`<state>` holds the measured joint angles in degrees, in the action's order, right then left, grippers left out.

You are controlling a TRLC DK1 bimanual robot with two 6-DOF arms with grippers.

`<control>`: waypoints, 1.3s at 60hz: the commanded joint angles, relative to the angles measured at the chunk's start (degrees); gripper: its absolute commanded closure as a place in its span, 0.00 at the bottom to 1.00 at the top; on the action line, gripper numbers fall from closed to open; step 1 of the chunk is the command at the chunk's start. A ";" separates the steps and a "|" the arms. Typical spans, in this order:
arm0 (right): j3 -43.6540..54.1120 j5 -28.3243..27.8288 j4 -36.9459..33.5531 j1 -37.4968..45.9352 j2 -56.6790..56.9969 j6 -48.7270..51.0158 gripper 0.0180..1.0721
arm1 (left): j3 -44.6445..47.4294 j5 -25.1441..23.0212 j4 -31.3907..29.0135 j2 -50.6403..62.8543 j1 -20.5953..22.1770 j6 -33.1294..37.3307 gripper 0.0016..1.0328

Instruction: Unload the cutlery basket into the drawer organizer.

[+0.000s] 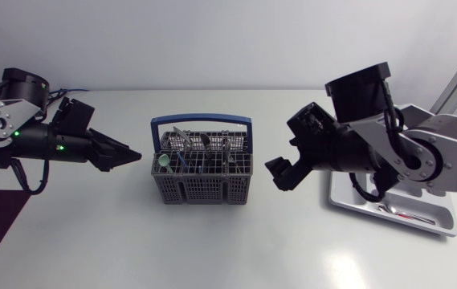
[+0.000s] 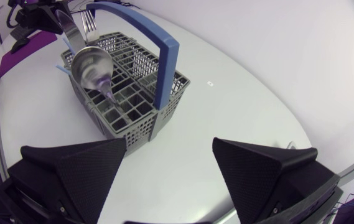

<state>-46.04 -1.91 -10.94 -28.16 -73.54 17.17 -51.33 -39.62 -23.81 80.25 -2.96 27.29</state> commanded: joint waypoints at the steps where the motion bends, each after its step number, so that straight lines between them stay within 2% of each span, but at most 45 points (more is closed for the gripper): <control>1: 2.10 -0.99 -0.93 0.48 1.47 0.15 0.05 | 1.32 0.59 -2.64 -4.13 -0.38 3.12 0.10; 6: 3.15 -1.25 -0.93 0.48 1.99 0.15 0.05 | 0.35 1.56 -7.21 -7.12 0.41 4.88 0.10; 13: 3.85 -1.43 -0.93 0.21 2.43 -0.12 0.05 | -0.88 4.72 -10.46 -9.58 3.49 3.74 0.10; 17: 3.94 -1.43 -0.93 -0.23 2.70 -0.56 0.05 | -1.05 10.96 -10.46 -10.37 7.00 1.01 0.13; 29: 3.59 -1.34 -1.72 -1.63 3.49 -1.26 0.05 | -2.02 25.64 -10.64 -11.61 17.82 -4.26 0.16; 47: 3.24 -0.99 -1.72 -2.95 3.49 -2.23 0.05 | -5.01 40.49 -9.94 -7.74 29.33 -9.27 0.16; 62: 3.15 -0.90 -1.80 -3.04 3.58 -2.23 0.05 | -6.76 48.05 -8.53 -3.43 33.20 -11.73 0.26; 74: 3.50 -0.99 -1.37 -3.04 3.58 -2.23 0.05 | -6.85 50.69 -6.07 -1.41 33.81 -12.26 0.37; 78: 3.77 -0.99 -1.19 -3.04 3.49 -2.23 0.05 | -6.33 51.31 -4.93 -0.71 33.81 -12.26 0.38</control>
<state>-43.72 -3.16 -12.03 -30.81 -70.39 16.27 -56.49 10.74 -29.89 77.93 30.52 16.29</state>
